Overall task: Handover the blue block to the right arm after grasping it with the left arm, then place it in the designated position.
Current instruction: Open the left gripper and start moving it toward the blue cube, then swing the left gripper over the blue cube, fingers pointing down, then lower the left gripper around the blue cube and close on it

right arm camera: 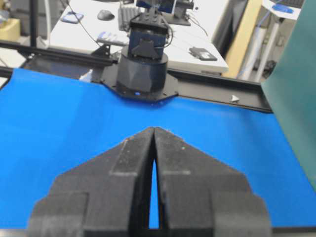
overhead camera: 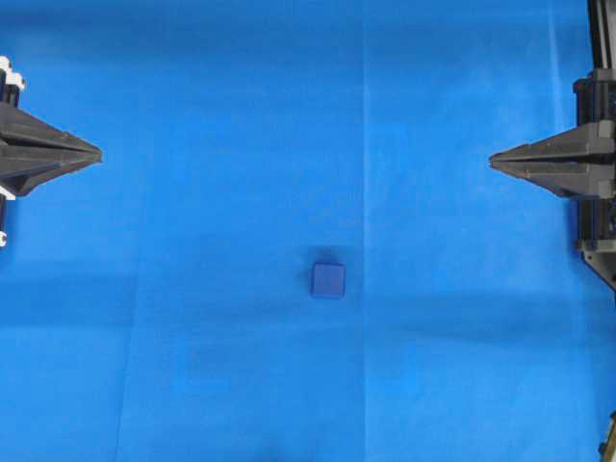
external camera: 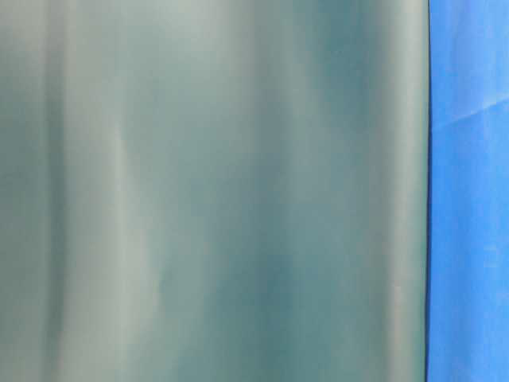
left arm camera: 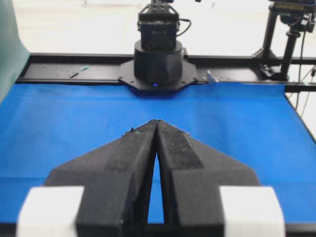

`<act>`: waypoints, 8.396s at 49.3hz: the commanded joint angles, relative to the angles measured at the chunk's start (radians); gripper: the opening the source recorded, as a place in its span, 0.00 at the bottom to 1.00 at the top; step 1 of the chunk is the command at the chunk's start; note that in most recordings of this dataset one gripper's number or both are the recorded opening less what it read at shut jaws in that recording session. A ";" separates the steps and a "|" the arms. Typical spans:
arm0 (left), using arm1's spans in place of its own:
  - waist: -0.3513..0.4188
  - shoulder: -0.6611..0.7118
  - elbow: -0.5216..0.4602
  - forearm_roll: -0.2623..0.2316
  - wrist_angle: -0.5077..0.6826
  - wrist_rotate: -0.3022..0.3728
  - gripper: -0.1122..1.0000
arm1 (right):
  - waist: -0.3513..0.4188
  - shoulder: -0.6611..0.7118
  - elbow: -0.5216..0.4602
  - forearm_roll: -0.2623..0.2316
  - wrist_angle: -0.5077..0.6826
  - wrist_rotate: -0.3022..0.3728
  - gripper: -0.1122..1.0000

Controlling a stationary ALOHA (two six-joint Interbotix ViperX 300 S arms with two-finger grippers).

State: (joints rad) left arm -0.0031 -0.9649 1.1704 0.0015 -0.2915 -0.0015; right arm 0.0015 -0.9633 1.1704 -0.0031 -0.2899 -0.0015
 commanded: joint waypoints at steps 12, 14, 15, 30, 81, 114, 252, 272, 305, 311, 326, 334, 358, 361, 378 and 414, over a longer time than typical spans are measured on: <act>-0.003 0.000 -0.014 0.003 0.034 -0.006 0.10 | -0.012 0.029 -0.046 0.002 0.034 0.002 0.08; -0.005 -0.002 -0.015 0.003 0.034 -0.006 0.10 | -0.014 0.029 -0.046 0.002 0.037 0.002 0.08; -0.005 -0.002 -0.014 0.005 0.034 -0.006 0.10 | -0.014 0.029 -0.048 0.002 0.037 0.002 0.08; -0.009 -0.003 -0.014 0.003 0.035 0.002 0.11 | -0.020 0.032 -0.046 0.002 0.043 0.018 0.08; -0.015 0.015 -0.017 0.003 0.020 -0.012 0.93 | -0.021 0.040 -0.049 0.003 0.051 0.061 0.99; -0.064 0.522 -0.267 0.003 -0.175 -0.015 0.93 | -0.021 0.055 -0.051 0.005 0.031 0.061 0.99; -0.132 1.160 -1.249 0.018 1.091 -0.075 0.93 | -0.021 0.064 -0.055 0.002 0.020 0.060 0.99; -0.132 1.161 -1.241 0.018 1.092 -0.077 0.93 | -0.023 0.064 -0.055 0.002 0.020 0.060 0.99; -0.132 1.167 -1.201 0.020 1.051 -0.081 0.93 | -0.023 0.066 -0.057 0.002 0.020 0.060 0.99; -0.132 1.181 -1.164 0.020 0.997 -0.081 0.93 | -0.023 0.071 -0.055 0.002 0.018 0.060 0.99; -0.132 1.233 -1.085 0.018 0.873 -0.083 0.93 | -0.023 0.086 -0.055 0.002 0.015 0.061 0.99; -0.132 1.278 -1.078 0.018 0.853 -0.086 0.93 | -0.021 0.087 -0.054 0.002 0.015 0.060 0.99; -0.114 1.358 -1.055 0.018 0.795 -0.084 0.93 | -0.023 0.094 -0.052 0.002 0.018 0.058 0.99; -0.112 1.365 -1.057 0.018 0.788 -0.084 0.93 | -0.023 0.092 -0.052 0.002 0.020 0.058 0.99; -0.124 1.408 -1.065 0.018 0.769 -0.086 0.93 | -0.021 0.097 -0.052 0.002 0.017 0.058 0.99; -0.155 1.424 -1.114 0.018 0.851 -0.087 0.54 | -0.023 0.098 -0.052 0.002 0.017 0.058 0.99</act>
State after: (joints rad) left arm -0.1549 0.4801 0.0767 0.0184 0.5599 -0.0874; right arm -0.0184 -0.8713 1.1428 -0.0031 -0.2654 0.0568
